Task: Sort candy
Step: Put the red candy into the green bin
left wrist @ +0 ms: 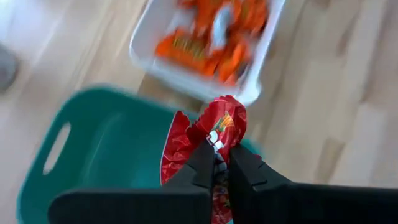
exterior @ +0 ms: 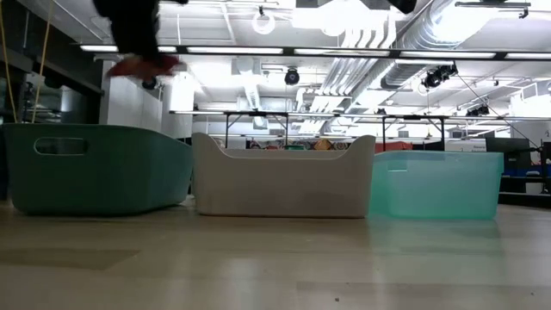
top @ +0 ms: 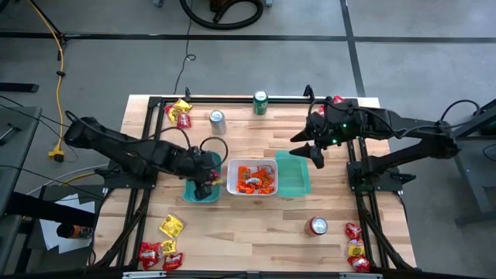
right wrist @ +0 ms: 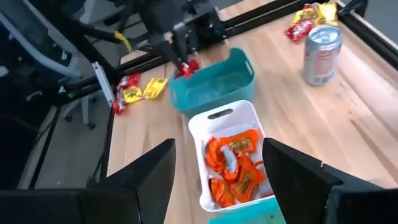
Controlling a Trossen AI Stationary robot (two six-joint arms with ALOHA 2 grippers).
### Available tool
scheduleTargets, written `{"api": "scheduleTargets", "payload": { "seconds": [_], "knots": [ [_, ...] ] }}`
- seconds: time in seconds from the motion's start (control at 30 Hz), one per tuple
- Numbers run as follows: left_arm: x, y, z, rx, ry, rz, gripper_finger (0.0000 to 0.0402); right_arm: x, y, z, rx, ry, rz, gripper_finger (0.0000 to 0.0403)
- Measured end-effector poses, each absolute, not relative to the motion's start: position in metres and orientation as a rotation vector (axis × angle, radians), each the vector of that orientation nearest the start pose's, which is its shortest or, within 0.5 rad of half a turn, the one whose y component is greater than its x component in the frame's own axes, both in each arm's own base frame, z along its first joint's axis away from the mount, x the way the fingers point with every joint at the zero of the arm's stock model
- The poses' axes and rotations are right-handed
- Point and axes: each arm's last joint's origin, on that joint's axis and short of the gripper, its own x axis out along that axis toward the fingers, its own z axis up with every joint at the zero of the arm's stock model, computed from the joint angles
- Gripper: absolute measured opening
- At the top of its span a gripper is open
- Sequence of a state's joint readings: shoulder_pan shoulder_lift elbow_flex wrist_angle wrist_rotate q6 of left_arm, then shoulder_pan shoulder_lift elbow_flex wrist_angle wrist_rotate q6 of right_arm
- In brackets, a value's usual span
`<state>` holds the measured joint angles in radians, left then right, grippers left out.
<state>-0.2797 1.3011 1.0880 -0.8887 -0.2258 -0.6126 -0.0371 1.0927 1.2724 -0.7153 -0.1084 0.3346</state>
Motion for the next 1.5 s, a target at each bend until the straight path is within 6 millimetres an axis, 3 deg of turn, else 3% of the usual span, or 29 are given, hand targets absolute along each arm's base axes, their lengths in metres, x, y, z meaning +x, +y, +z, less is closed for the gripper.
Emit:
{"api": "scheduleTargets", "payload": {
  "seconds": [0.27, 0.6, 0.83, 1.1, 1.27, 1.37, 1.5],
  "knots": [
    [0.225, -0.051, 0.235, -0.334, 1.144, 0.422, 0.0052, 0.212, 0.012, 0.391, 0.416, 0.548, -0.023, 0.0236],
    [0.229, -0.047, 0.240, -0.286, 1.142, 0.351, 0.0178, 0.211, 0.018, 0.391, 0.563, 0.553, -0.049, 0.0236],
    [0.229, -0.039, 0.263, -0.283, 1.086, 0.211, 0.0228, 0.208, 0.021, 0.387, 0.710, 0.640, -0.020, 0.0236],
    [0.228, -0.033, 0.314, -0.293, 0.633, 0.083, 0.0231, 0.188, 0.046, 0.369, 0.755, 0.925, -0.053, 0.0236],
    [0.226, -0.023, 0.330, -0.316, 0.493, 0.100, 0.0231, 0.169, 0.070, 0.360, 0.768, 1.110, -0.084, 0.0236],
    [0.226, -0.020, 0.331, -0.333, 0.477, 0.113, 0.0231, 0.153, 0.084, 0.344, 0.770, 1.265, -0.157, 0.0236],
    [0.226, -0.020, 0.331, -0.344, 0.479, 0.116, 0.0231, 0.135, 0.101, 0.309, 0.755, 1.475, -0.243, 0.0236]
  ]
}}
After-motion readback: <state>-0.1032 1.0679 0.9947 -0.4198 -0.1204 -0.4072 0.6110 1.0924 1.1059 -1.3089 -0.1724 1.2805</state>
